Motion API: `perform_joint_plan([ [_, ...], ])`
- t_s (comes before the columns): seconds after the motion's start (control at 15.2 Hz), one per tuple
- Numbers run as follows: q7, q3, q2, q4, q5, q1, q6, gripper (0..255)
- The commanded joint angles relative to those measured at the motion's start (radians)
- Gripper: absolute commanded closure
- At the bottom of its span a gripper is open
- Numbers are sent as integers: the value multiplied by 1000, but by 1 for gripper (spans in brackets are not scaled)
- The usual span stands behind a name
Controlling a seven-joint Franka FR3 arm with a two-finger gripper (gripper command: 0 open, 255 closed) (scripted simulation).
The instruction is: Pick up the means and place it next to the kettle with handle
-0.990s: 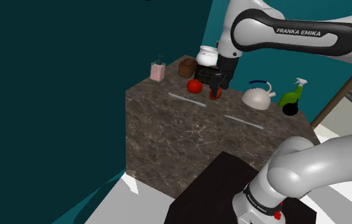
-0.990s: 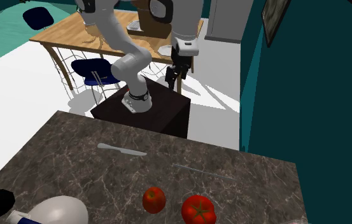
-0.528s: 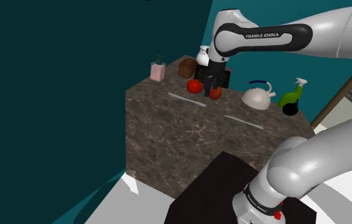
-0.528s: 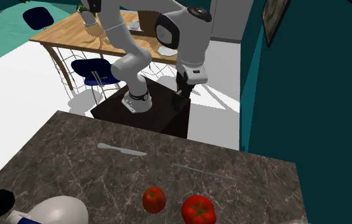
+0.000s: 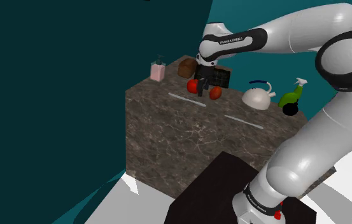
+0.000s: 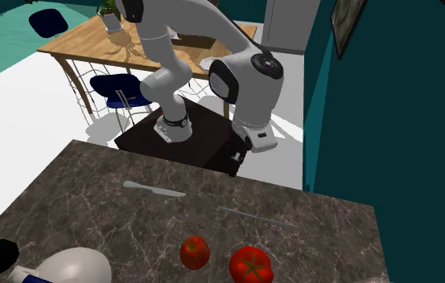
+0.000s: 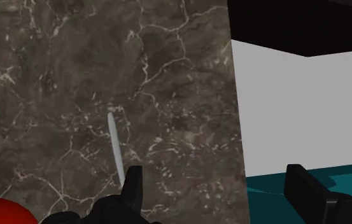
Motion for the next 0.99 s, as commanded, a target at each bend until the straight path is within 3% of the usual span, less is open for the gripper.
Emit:
perform_joint_plan([
  [0.0, -47, -11, 75, 49, 16, -4, 21, 0],
  [0.59, -253, -20, 447, 364, 110, -62, 51, 0],
  [0.92, -261, -18, 477, 345, 115, -70, 99, 0],
])
